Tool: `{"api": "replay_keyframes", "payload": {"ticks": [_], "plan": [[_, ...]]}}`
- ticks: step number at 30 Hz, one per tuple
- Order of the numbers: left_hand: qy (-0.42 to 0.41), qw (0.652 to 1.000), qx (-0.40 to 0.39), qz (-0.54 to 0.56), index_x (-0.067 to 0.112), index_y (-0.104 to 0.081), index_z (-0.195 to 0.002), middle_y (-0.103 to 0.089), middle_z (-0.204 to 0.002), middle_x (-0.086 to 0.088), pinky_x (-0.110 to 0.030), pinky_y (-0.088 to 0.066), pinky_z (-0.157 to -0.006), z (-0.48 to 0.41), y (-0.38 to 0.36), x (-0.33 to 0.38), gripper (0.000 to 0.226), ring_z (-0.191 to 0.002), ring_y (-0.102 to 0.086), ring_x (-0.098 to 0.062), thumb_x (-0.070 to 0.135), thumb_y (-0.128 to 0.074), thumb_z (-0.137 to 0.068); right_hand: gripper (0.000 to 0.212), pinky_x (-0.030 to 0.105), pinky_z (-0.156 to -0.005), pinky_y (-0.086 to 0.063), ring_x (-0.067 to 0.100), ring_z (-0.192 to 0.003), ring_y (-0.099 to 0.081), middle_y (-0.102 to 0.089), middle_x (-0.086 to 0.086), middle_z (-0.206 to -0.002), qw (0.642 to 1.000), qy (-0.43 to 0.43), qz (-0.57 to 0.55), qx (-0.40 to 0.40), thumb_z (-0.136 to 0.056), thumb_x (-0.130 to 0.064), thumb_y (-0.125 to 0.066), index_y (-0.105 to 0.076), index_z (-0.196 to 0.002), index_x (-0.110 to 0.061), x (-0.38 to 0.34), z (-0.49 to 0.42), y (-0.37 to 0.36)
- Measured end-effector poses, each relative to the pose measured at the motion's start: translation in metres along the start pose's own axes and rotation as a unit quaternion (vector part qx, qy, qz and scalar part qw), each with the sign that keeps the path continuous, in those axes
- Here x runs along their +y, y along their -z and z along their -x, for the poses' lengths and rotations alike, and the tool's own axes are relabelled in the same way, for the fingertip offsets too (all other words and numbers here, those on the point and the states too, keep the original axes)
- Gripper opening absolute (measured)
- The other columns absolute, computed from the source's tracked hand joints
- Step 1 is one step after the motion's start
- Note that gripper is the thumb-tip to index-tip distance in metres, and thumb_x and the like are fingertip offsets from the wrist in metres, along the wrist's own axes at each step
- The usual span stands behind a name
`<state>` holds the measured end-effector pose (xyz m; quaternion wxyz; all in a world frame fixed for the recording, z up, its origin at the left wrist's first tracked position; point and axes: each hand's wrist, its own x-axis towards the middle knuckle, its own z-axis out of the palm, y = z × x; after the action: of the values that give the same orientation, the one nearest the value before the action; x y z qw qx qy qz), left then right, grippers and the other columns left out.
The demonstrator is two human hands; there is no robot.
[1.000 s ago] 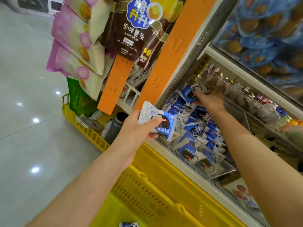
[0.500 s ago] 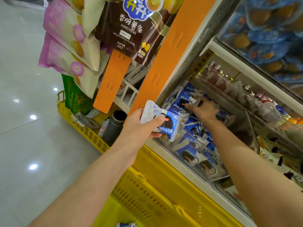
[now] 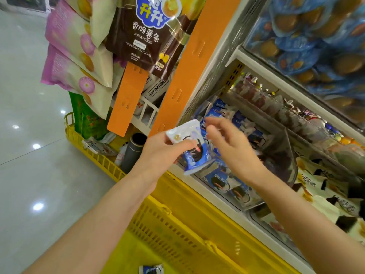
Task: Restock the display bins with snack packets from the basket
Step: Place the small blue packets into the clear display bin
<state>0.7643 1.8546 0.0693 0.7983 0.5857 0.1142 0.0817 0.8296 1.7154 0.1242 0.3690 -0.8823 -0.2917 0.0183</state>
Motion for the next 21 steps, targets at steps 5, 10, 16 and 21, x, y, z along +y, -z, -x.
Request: {"api": "replay_keyframes", "payload": {"ticks": [5, 10, 16, 21], "plan": [[0.023, 0.998, -0.061, 0.009, 0.020, -0.065, -0.094, -0.073, -0.084, 0.003, -0.022, -0.056, -0.062, 0.013, -0.011, 0.004, 0.017, -0.073, -0.070, -0.008, 0.028, -0.068, -0.079, 0.022, 0.020, -0.068, -0.056, 0.013, -0.086, -0.069, -0.069, 0.008, -0.101, 0.973, -0.108, -0.151, -0.135, -0.086, -0.024, -0.061, -0.061, -0.102, -0.010, -0.008, 0.027, 0.009], [0.014, 0.994, -0.105, 0.019, 0.017, -0.059, -0.103, -0.071, -0.091, -0.003, -0.025, -0.057, -0.061, 0.023, -0.022, 0.005, 0.023, -0.078, -0.071, -0.014, 0.024, -0.066, -0.082, 0.043, 0.028, -0.077, -0.058, 0.022, -0.093, -0.070, -0.071, 0.009, -0.106, 0.949, -0.135, -0.277, -0.065, -0.075, -0.028, -0.068, -0.057, -0.113, -0.012, 0.006, 0.044, 0.023], [-0.193, 0.919, -0.102, -0.329, 0.038, -0.050, -0.102, -0.054, -0.095, 0.023, -0.002, -0.040, -0.059, 0.030, -0.025, -0.002, 0.025, -0.075, -0.053, 0.018, 0.026, -0.064, -0.086, 0.033, 0.009, -0.070, -0.047, -0.007, -0.086, -0.060, -0.063, -0.017, -0.098, 0.999, -0.033, 0.030, -0.019, -0.078, -0.029, -0.072, -0.055, -0.107, -0.029, 0.020, 0.062, 0.032], [-0.240, 0.882, -0.120, -0.388, 0.034, -0.045, -0.125, -0.053, -0.099, 0.020, -0.005, -0.040, -0.060, 0.020, -0.031, -0.001, 0.042, -0.074, -0.050, 0.017, 0.028, -0.062, -0.087, 0.038, 0.002, -0.079, -0.041, -0.019, -0.101, -0.047, -0.051, -0.041, -0.101, 0.993, 0.014, 0.113, -0.036, -0.076, -0.038, -0.071, -0.046, -0.100, -0.053, 0.021, 0.065, 0.036]]}}
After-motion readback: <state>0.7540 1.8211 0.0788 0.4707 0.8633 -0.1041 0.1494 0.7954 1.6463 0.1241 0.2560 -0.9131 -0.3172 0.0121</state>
